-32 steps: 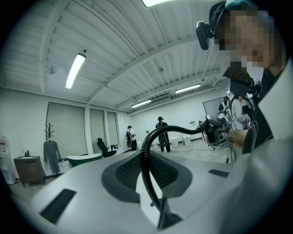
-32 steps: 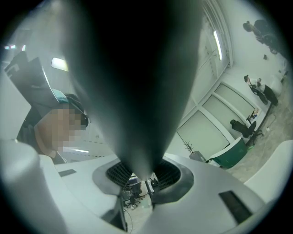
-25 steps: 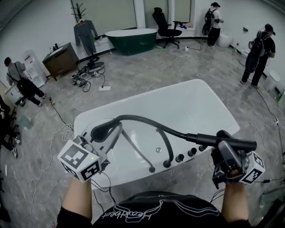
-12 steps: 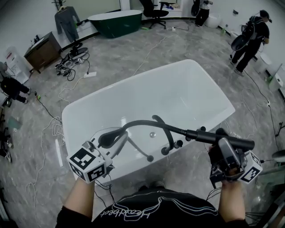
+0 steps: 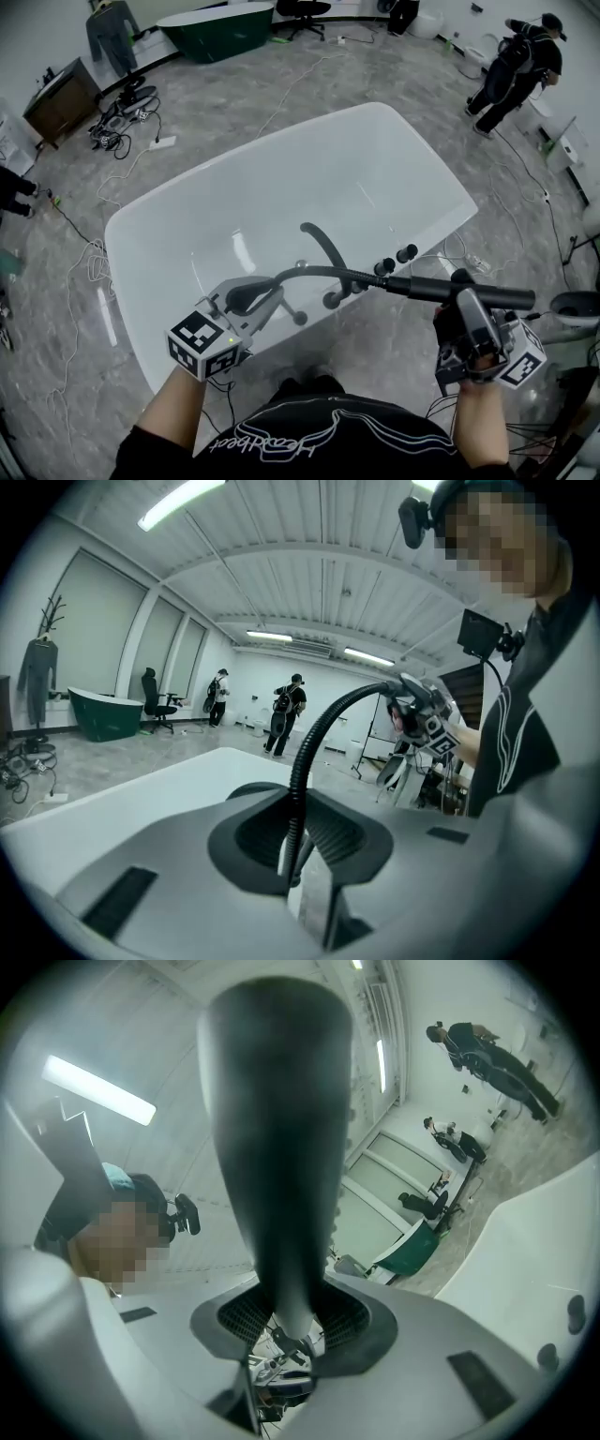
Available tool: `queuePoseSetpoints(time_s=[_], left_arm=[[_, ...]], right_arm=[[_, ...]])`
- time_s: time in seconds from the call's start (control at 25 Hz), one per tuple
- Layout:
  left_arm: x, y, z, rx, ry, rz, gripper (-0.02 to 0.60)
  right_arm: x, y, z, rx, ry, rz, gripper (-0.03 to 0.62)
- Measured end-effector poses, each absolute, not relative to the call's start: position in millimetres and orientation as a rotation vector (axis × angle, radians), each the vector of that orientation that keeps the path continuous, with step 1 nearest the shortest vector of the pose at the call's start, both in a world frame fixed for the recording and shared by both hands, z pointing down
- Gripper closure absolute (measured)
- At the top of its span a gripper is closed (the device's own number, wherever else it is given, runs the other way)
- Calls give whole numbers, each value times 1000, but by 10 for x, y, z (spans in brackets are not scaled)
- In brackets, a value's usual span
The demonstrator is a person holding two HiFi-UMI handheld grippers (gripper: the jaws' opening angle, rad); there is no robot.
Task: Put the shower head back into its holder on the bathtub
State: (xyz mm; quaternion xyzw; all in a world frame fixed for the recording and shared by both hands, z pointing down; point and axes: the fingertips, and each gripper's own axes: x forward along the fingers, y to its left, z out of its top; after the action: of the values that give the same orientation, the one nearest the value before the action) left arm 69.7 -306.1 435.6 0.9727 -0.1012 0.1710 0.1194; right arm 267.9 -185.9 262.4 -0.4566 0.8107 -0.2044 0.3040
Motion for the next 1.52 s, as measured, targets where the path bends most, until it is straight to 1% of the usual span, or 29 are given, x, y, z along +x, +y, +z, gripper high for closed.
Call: queuePoseSetpoints(time_s=[0.36,0.72,1.0,1.08,1.16,1.28,1.52], left_arm=[[902,-2756,4955,2778,-164,623,526],[1076,-2391,5549,2690,-109,761,526],[997,-2300,5917,2587,-122,831,523],[967,-2269,6007,2546,-127,827,509],[926,-2245,6044,2523,-138,816,477],[824,-2196,6060,2497,-148,793,454],[404,-2277,5808,2441,-271,666,454]], right_arm=[[2661,-1705,2776,-1287,2121,-555,457],[2662,-1670,3094,-1351,2101,-664,457],[2496,-1784,3304,-1368,2109,-751,457],[2450,-1804,3328,-1368,2113,-769,457],[2403,-1821,3346,-1372,2122,-780,457],[2326,-1862,3411,-1411,2154,-783,457],[2012,-2070,3763,-1476,2276,-800,457]])
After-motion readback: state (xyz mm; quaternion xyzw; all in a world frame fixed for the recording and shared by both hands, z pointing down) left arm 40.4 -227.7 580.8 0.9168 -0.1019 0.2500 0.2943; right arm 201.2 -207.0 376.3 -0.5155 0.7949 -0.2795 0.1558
